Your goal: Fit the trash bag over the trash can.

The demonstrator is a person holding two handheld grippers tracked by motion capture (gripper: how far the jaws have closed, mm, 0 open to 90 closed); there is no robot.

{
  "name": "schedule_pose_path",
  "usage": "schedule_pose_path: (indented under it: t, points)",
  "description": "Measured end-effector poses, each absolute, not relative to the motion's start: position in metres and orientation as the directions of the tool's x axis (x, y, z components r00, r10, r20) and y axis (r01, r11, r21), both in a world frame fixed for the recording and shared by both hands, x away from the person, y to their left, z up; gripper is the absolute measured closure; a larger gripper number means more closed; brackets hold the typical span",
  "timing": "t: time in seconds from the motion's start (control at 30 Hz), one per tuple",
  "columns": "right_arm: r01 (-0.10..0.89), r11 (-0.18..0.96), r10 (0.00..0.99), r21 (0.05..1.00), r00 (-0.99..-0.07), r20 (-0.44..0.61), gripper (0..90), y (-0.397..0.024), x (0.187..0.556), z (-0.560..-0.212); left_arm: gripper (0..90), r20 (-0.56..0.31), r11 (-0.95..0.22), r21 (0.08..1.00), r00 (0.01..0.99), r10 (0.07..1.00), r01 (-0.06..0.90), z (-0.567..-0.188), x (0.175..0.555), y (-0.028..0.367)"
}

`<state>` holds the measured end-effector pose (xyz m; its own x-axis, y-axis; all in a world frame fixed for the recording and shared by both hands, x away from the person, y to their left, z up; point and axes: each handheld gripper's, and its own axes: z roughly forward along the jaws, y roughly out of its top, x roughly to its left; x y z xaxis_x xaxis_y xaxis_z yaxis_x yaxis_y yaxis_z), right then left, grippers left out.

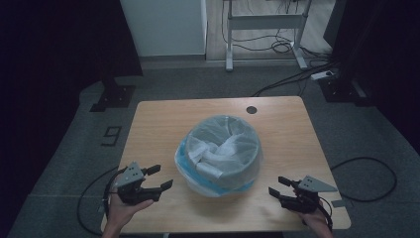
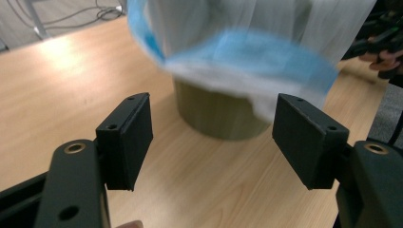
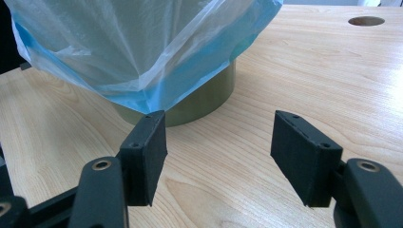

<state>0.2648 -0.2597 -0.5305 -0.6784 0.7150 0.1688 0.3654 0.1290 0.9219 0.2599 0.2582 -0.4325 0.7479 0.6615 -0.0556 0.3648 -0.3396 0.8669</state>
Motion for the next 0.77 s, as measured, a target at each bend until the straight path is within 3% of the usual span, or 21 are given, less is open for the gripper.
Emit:
schedule_pose_path:
  t: [0.3, 0.77]
  points:
    - [0.378, 0.131, 0.730, 0.916, -0.662, 0.169, 35.6, -0.263, 0.267, -0.535, 29.5, -0.125, -0.307, 0.843, 0.717, 0.686, 0.441, -0.473, 0.258, 0.275]
    - [0.383, 0.138, 0.735, 0.913, -0.658, 0.165, 34.3, -0.262, 0.268, -0.537, 28.7, -0.126, -0.320, 0.830, 0.712, 0.691, 0.457, -0.485, 0.263, 0.272]
